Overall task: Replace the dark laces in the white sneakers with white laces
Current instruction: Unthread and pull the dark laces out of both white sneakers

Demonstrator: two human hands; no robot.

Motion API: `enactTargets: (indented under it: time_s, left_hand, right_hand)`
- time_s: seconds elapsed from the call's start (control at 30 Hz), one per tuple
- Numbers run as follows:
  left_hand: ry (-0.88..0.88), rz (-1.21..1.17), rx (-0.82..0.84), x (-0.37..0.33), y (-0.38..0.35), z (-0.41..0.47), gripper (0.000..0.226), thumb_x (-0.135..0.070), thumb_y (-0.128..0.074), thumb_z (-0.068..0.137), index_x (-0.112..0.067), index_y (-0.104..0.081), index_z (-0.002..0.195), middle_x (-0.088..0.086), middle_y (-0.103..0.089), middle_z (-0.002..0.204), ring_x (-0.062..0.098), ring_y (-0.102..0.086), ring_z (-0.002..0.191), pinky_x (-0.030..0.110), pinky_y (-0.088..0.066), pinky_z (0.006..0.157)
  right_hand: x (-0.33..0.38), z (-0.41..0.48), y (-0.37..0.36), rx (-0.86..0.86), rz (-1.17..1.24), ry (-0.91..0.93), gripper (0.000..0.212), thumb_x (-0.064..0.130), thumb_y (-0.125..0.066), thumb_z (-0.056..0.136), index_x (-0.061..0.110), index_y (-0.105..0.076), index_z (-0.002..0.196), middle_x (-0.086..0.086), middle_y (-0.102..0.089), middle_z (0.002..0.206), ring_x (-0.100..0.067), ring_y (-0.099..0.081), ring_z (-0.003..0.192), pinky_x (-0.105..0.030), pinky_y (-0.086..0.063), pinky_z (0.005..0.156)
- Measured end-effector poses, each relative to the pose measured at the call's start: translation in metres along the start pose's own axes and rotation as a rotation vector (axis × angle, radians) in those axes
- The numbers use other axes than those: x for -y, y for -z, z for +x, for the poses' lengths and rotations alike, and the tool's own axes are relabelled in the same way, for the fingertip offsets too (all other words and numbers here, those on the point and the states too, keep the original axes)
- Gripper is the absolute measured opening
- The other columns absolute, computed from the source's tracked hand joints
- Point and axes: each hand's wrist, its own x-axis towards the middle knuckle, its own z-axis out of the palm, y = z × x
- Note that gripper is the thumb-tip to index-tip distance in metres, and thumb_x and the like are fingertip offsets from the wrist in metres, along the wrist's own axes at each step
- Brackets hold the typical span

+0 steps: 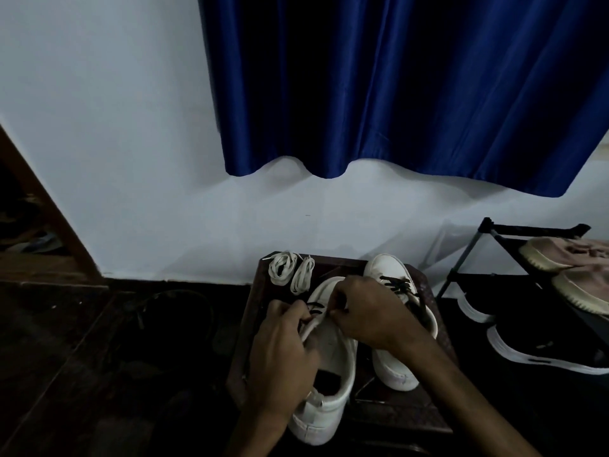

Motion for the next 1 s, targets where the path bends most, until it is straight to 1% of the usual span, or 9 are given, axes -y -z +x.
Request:
enactTargets:
  time_s: [0.1, 0.23, 0.37, 0.47, 0.53, 0.6, 0.8, 0.93, 1.0]
  left_hand:
    - [0.056, -0.050, -0.024, 0.001, -0.002, -0.002, 0.015, -0.018, -0.063, 0.083, -0.027, -0.054, 0.092, -0.015, -0.040, 0.097, 0.006, -0.042, 0.079, 0.013, -0.034, 0.061]
    - [0.146, -0.023, -0.048, -0.001, -0.005, -0.005, 0.015, -0.026, -0.062, 0.082, -0.033, -0.054, 0.092, -0.019, -0.040, 0.105, 0.011, -0.051, 0.097, 0.022, -0.030, 0.058]
    - [0.139, -0.036, -0.110, -0.001, -0.007, -0.007, 0.011, -0.032, -0.064, 0.083, -0.035, -0.058, 0.092, -0.023, -0.038, 0.109, 0.007, -0.052, 0.101, 0.024, -0.031, 0.060]
    - [0.121, -0.070, -0.128, 0.002, -0.011, -0.008, 0.010, -0.032, -0.067, 0.082, -0.035, -0.058, 0.085, -0.027, -0.036, 0.110, 0.002, -0.049, 0.100, 0.015, -0.026, 0.054]
    - [0.110, -0.116, -0.159, 0.003, -0.014, -0.008, 0.013, -0.031, -0.071, 0.079, -0.035, -0.058, 0.079, -0.027, -0.037, 0.106, 0.000, -0.045, 0.098, 0.010, -0.023, 0.054]
    - [0.120, -0.137, -0.169, 0.004, -0.017, -0.008, 0.013, -0.033, -0.071, 0.078, -0.034, -0.058, 0.075, -0.023, -0.036, 0.101, 0.000, -0.040, 0.094, 0.010, -0.022, 0.054]
    - [0.176, -0.156, -0.137, 0.004, -0.020, -0.009, 0.010, -0.031, -0.063, 0.083, -0.031, -0.055, 0.078, -0.015, -0.043, 0.087, 0.006, -0.043, 0.079, 0.015, -0.023, 0.053]
    - [0.176, -0.170, -0.114, 0.004, -0.018, -0.010, 0.006, -0.031, -0.061, 0.083, -0.032, -0.056, 0.081, -0.015, -0.049, 0.088, 0.007, -0.050, 0.077, 0.021, -0.032, 0.055]
    - [0.165, -0.186, -0.109, 0.007, -0.019, -0.010, 0.006, -0.031, -0.061, 0.083, -0.033, -0.056, 0.083, -0.015, -0.050, 0.090, 0.008, -0.054, 0.081, 0.027, -0.041, 0.061]
  right_hand:
    - [0.001, 0.005, -0.005, 0.009, -0.049, 0.009, 0.015, 0.036, -0.066, 0.079, 0.025, -0.071, 0.088, 0.005, -0.063, 0.095, -0.017, -0.060, 0.096, -0.040, -0.052, 0.083]
    - [-0.004, 0.005, 0.003, 0.030, -0.044, 0.094, 0.010, 0.036, -0.075, 0.078, 0.028, -0.072, 0.083, 0.010, -0.056, 0.093, -0.011, -0.053, 0.095, -0.037, -0.049, 0.083]
    - [-0.028, 0.000, 0.051, 0.251, -0.060, 0.151, 0.012, 0.035, -0.077, 0.077, 0.041, -0.067, 0.076, 0.014, -0.054, 0.097, -0.001, -0.050, 0.090, -0.026, -0.047, 0.079]
    - [-0.038, -0.006, 0.073, 0.375, -0.054, 0.103, 0.015, 0.039, -0.074, 0.081, 0.048, -0.063, 0.075, 0.015, -0.055, 0.096, 0.001, -0.054, 0.093, -0.018, -0.044, 0.081]
    - [-0.032, -0.004, 0.065, 0.314, -0.071, 0.103, 0.004, 0.047, -0.069, 0.082, 0.047, -0.065, 0.082, 0.017, -0.054, 0.099, 0.001, -0.053, 0.095, -0.017, -0.042, 0.083]
    - [-0.018, 0.000, 0.045, 0.224, -0.072, 0.139, 0.017, 0.052, -0.066, 0.083, 0.040, -0.070, 0.093, 0.015, -0.053, 0.101, 0.001, -0.052, 0.094, -0.014, -0.040, 0.080]
    - [0.001, 0.010, 0.007, 0.148, -0.103, 0.105, 0.010, 0.034, -0.070, 0.084, 0.026, -0.074, 0.089, 0.009, -0.056, 0.097, -0.012, -0.051, 0.104, -0.041, -0.047, 0.089]
    - [-0.006, -0.001, 0.043, 0.296, -0.077, 0.213, 0.009, 0.028, -0.067, 0.087, 0.033, -0.066, 0.080, 0.014, -0.051, 0.093, -0.006, -0.051, 0.100, -0.017, -0.039, 0.083]
    - [-0.015, -0.012, 0.084, 0.398, 0.049, 0.265, 0.015, 0.024, -0.068, 0.089, 0.034, -0.065, 0.078, 0.012, -0.054, 0.095, -0.008, -0.055, 0.095, -0.015, -0.040, 0.079]
